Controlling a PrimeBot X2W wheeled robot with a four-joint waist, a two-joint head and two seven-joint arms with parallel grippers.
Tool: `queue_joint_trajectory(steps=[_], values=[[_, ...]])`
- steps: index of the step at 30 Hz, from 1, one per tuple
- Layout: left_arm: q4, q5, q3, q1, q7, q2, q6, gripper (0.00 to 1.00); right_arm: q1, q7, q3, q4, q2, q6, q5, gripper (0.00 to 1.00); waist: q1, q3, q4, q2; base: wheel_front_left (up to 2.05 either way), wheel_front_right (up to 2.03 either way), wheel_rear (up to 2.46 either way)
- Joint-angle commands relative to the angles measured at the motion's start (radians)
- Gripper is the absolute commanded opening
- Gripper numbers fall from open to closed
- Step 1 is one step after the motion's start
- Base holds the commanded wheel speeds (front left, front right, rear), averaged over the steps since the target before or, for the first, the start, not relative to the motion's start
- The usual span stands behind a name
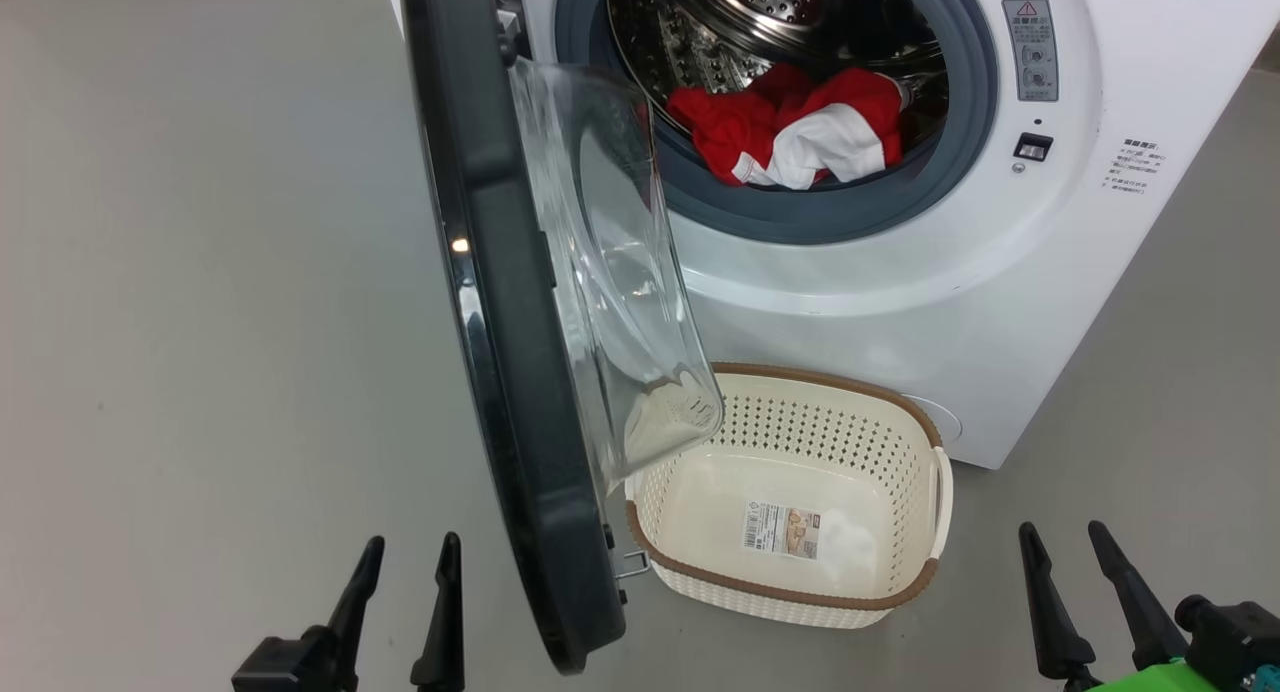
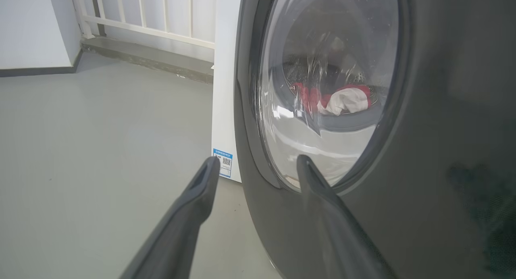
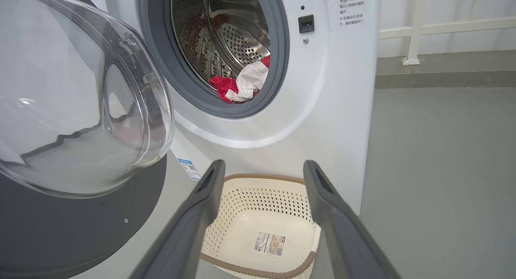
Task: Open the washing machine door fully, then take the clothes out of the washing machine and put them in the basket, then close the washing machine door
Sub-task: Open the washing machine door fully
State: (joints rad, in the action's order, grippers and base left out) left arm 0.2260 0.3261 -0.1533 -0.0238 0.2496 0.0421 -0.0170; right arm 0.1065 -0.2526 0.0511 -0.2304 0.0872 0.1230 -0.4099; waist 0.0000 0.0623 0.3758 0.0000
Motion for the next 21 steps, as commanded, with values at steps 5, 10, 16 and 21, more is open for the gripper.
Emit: queue_joint_trajectory(steps=[5,10,16,21], values=[[-0.026,-0.006,0.035,-0.010,0.012,0.008,-0.001,1.00,0.002,-0.009,-0.018,0.024,0.003,0.008,0.025,1.00,0.0000,0.002,-0.002,0.0000,0.00,0.00,0.00],[-0.028,-0.002,0.032,-0.014,0.012,0.008,-0.003,1.00,0.000,-0.009,-0.017,0.027,0.002,0.008,0.032,1.00,0.0000,0.007,-0.003,0.0000,0.00,0.00,0.00],[-0.034,0.000,0.034,-0.017,0.012,0.008,-0.004,0.00,0.000,-0.009,-0.018,0.033,0.002,0.008,0.038,1.00,0.0000,0.005,-0.002,0.0000,0.00,0.00,0.00],[-0.079,0.015,0.058,-0.023,0.012,0.008,-0.011,0.00,0.001,-0.009,-0.020,0.036,0.001,0.008,0.043,1.00,0.0000,0.003,-0.001,0.0000,0.00,0.00,0.00]])
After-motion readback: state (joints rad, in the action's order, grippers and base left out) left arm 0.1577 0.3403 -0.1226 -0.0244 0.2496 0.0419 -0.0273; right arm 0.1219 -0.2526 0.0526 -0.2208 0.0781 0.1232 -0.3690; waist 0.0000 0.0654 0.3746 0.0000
